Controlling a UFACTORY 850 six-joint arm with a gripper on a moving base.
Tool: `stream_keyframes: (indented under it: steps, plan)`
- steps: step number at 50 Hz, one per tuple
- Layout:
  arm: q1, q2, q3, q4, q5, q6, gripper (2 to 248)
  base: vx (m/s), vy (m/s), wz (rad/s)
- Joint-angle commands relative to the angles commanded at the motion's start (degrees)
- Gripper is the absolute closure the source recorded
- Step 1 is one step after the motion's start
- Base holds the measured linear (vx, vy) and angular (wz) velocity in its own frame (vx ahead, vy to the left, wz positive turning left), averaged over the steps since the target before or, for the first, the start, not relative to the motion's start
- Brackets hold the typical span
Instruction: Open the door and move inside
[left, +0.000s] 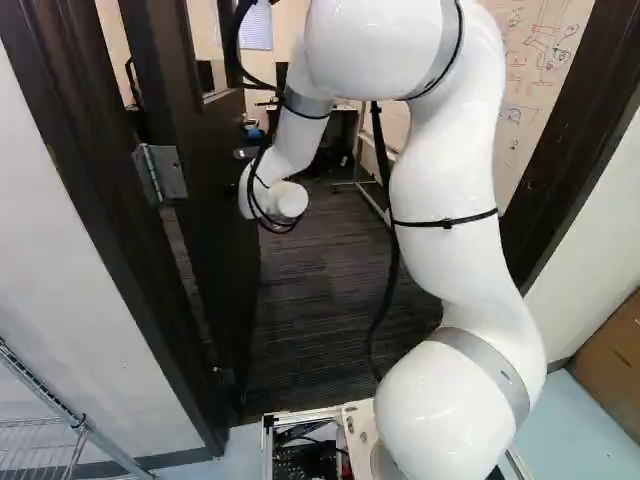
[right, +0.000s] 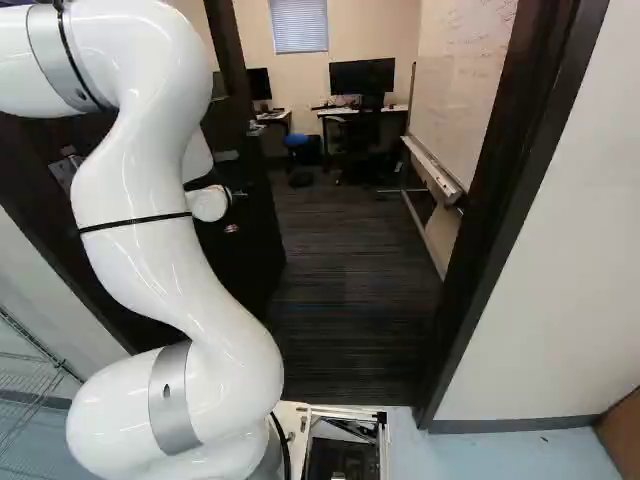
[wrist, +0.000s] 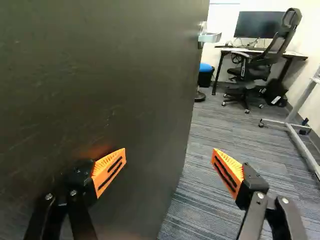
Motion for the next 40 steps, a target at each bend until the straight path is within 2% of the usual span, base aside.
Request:
stream_keyframes:
  steps: [12, 40]
  plan:
    - [0.8, -1.5, -2.0, 0.0, 0.0, 0.0, 3, 0.0, 0.0, 0.0]
    - [0.9, -1.7, -2.2, 0.0, 0.0, 0.0, 3, 0.0, 0.0, 0.0]
